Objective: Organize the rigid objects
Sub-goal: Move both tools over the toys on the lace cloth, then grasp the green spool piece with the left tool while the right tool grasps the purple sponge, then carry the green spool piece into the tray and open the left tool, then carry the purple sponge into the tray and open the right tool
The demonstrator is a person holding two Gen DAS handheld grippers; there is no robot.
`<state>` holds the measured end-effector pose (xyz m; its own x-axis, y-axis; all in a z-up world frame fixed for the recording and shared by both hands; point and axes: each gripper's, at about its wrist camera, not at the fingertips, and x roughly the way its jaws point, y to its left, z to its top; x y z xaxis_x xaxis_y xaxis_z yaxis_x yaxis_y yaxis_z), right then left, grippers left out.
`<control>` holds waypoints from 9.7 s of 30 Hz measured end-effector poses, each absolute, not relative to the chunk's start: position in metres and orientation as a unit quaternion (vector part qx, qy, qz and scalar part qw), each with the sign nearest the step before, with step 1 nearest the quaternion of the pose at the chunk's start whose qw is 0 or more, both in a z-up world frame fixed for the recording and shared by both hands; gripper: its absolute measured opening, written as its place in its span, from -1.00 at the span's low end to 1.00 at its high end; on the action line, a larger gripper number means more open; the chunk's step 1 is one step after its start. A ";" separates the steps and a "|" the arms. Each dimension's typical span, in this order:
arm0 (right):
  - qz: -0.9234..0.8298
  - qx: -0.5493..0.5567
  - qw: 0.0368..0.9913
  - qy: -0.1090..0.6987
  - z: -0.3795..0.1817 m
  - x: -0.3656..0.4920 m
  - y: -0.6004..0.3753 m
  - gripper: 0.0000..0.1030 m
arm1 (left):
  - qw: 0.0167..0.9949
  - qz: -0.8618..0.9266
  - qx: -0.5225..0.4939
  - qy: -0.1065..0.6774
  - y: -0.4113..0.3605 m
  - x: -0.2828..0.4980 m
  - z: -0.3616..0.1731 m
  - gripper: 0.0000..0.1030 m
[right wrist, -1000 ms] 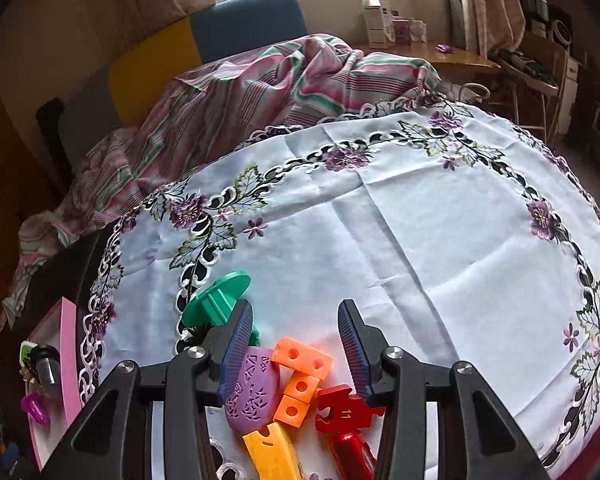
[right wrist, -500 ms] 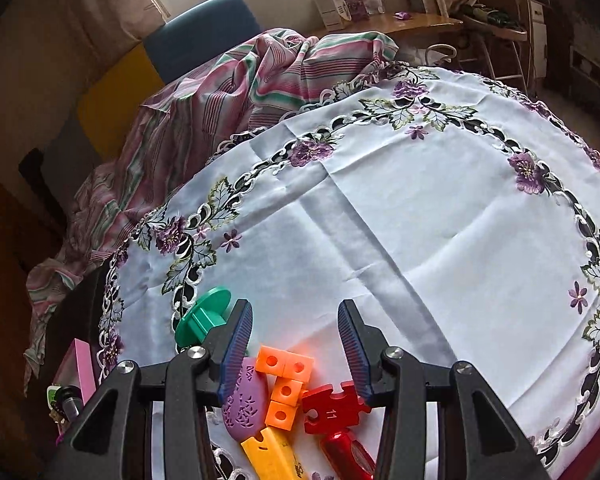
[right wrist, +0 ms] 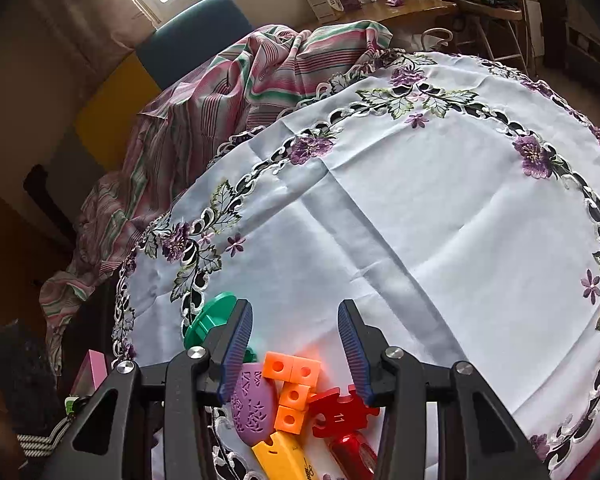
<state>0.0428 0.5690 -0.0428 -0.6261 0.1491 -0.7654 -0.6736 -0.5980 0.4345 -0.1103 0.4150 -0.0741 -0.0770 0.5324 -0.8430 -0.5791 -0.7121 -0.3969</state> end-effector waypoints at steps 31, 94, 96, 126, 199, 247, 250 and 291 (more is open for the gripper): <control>0.839 -0.422 0.121 0.321 -0.057 0.007 0.527 -0.15 | 0.360 0.774 -0.510 0.103 0.306 -0.045 -0.092 -0.41; 0.836 -0.531 0.104 0.086 -0.105 -0.029 0.462 -0.43 | 0.364 0.831 -0.409 0.099 0.260 0.006 -0.030 -0.42; 0.838 -0.530 0.105 0.076 -0.105 -0.029 0.460 -0.43 | 0.364 0.833 -0.405 0.098 0.256 0.006 -0.026 -0.42; 0.840 -0.529 0.110 0.048 -0.103 -0.028 0.454 -0.44 | 0.229 0.863 -0.450 0.016 0.108 -0.043 -0.038 -0.42; 0.829 -0.534 0.142 0.084 -0.098 -0.030 0.466 -0.35 | 0.119 0.893 -0.433 0.043 0.060 -0.035 -0.054 -0.10; 0.880 -0.445 -0.096 0.135 -0.014 -0.058 0.283 -0.44 | 0.115 0.904 -0.411 0.015 0.032 -0.023 -0.041 -0.10; 0.875 -0.450 -0.122 0.132 -0.019 -0.068 0.252 -0.44 | 0.112 0.905 -0.411 0.013 0.028 -0.023 -0.042 -0.10; 0.861 -0.485 -0.086 0.123 -0.064 -0.108 0.203 -0.29 | 0.089 0.905 -0.416 0.002 0.005 -0.026 -0.046 -0.10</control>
<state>-0.1076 0.2027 -0.0638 -0.5143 -0.2682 -0.8146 0.0292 -0.9548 0.2959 -0.0263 0.0049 -0.0457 -0.6379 0.1597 -0.7533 -0.1624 -0.9842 -0.0711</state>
